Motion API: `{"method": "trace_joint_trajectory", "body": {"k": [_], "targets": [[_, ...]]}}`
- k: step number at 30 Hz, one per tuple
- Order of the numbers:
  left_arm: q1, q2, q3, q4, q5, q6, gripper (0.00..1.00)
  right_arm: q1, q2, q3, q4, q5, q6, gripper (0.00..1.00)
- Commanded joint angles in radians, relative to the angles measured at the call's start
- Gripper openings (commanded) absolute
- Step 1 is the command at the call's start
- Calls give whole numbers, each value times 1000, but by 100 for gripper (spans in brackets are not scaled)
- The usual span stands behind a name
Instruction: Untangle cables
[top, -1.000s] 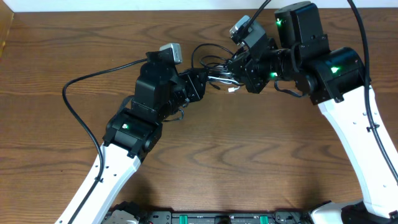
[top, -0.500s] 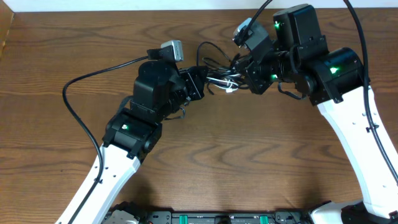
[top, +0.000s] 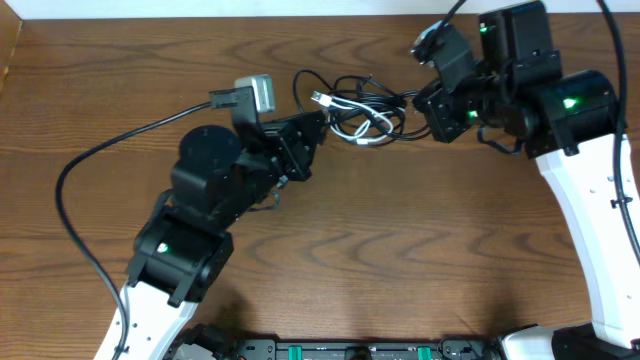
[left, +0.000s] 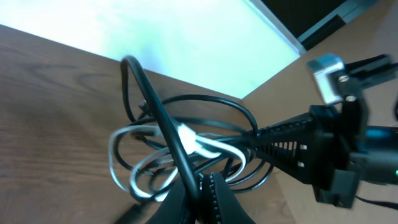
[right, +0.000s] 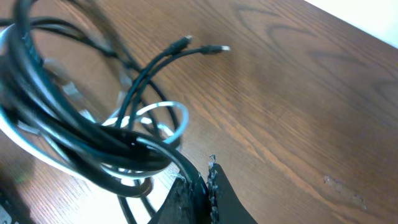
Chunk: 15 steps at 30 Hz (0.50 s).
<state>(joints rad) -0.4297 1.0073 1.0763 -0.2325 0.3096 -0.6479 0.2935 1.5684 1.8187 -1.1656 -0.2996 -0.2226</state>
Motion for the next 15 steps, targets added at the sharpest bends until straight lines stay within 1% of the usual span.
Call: {"method": "trace_joint_trajectory", "body": {"k": [1, 9, 15], "targets": [[63, -76, 29, -18, -34, 27, 8, -83, -18, 19, -14, 117, -11, 1], [157, -153, 29, -78, -34, 72, 8, -150, -18, 19, -28, 151, -29, 1], [244, -193, 29, -121, -32, 72, 8, -196, -18, 19, -28, 139, -29, 1]]}}
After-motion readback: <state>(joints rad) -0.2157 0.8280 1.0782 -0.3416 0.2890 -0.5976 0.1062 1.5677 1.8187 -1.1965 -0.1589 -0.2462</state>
